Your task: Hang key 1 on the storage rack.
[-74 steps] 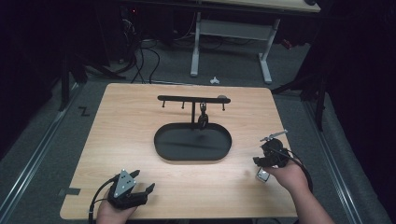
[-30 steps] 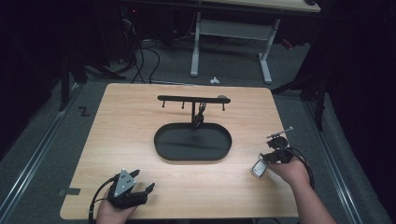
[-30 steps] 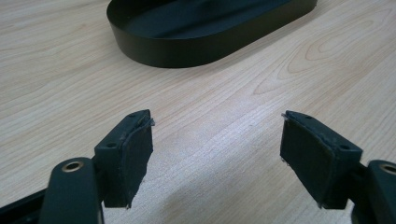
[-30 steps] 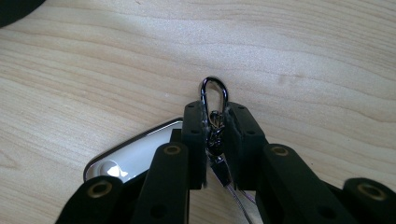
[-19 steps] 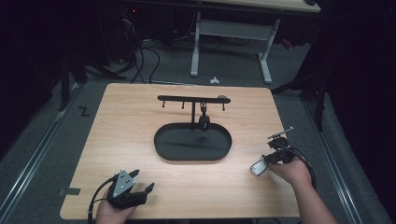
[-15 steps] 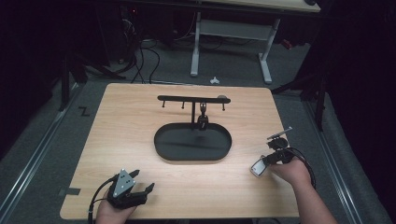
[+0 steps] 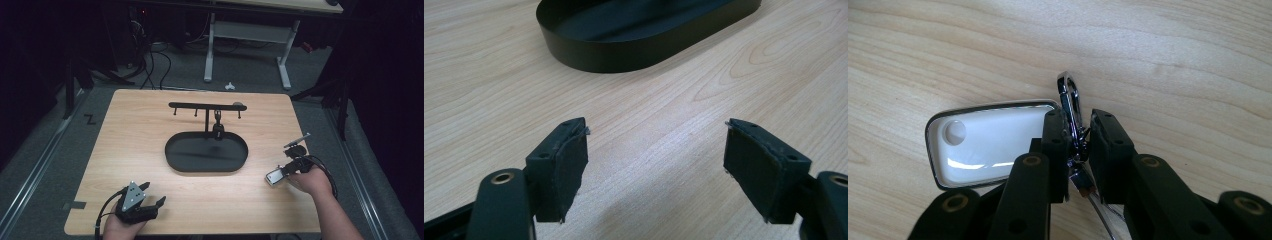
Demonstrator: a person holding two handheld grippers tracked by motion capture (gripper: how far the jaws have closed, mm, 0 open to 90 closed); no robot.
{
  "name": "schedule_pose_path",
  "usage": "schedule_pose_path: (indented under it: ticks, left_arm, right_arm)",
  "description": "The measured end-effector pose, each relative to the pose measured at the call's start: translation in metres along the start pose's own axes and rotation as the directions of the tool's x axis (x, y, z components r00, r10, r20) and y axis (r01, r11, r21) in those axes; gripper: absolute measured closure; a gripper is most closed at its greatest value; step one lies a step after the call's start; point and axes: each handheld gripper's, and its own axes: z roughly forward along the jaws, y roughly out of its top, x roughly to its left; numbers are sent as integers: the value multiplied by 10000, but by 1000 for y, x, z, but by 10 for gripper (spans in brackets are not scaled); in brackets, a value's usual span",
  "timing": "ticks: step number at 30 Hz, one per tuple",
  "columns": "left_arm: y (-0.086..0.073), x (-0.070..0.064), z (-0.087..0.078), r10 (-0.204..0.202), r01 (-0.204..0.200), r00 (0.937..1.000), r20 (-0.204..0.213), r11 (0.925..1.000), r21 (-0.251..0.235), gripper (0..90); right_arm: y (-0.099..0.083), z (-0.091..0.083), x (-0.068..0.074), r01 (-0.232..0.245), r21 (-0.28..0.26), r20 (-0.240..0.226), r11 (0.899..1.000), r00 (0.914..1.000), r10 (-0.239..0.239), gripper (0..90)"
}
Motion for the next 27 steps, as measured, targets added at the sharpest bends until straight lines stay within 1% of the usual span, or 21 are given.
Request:
schedule_pose_path:
  ticks: [1, 2, 3, 4, 5, 6, 7, 9, 11, 13, 15, 20, 27]
  left_arm:
    - [0, 0, 0, -8, 8, 10000, -5, 10000, -4, 262]
    - [0, 0, 0, -12, 12, 10000, -4, 10000, -5, 263]
    - [0, 1, 0, -3, 3, 10000, 7, 10000, 22, 263]
    - [0, 0, 0, 7, -7, 10000, 9, 10000, 25, 263]
    - [0, 0, 0, 9, -9, 10000, 14, 10000, 20, 263]
    - [0, 0, 0, 12, -12, 10000, 18, 10000, 23, 263]
    - [0, 0, 0, 12, -12, 10000, 23, 10000, 22, 263]
    - [0, 0, 0, 0, 0, 10000, 0, 10000, -10, 264]
    - [0, 1, -1, -11, 11, 10000, 8, 10000, -6, 263]
    - [0, 0, 0, -15, 15, 10000, -1, 10000, -20, 264]
    - [0, 0, 0, 2, -2, 10000, 2, 10000, -10, 264]
    - [0, -1, 0, 27, -27, 10000, 12, 10000, 22, 264]
    - [0, 0, -1, 7, -7, 10000, -1, 10000, -10, 264]
  right_arm:
    - [0, 0, 1, 34, -48, -45, 10000, 10000, -34, 779]
    - [0, 0, 2, 168, -52, 37, 9998, 9999, -168, 779]
    - [0, -1, 3, 171, -54, 75, 9998, 9998, -171, 779]
    - [0, -3, 5, 291, -110, 90, 9995, 9995, -290, 780]
    - [0, -3, 6, 323, -286, 95, 9991, 9994, -321, 780]
    - [0, -4, 6, 339, -326, 129, 9989, 9994, -335, 781]
    - [0, -5, 6, 320, -398, 106, 9987, 9994, -316, 781]
    - [0, -7, 7, 378, -371, -71, 9986, 9992, -381, 781]
    - [0, -9, 9, 492, -483, -148, 9976, 9986, -500, 780]
    - [-1, -11, 11, 550, -643, -321, 9964, 9979, -571, 780]
    - [-1, -14, 14, 645, -693, -304, 9955, 9973, -667, 780]
    - [-2, -22, 19, 728, -985, -400, 9925, 9962, -770, 781]
    - [-2, -30, 23, 718, -1090, -460, 9914, 9960, -772, 781]
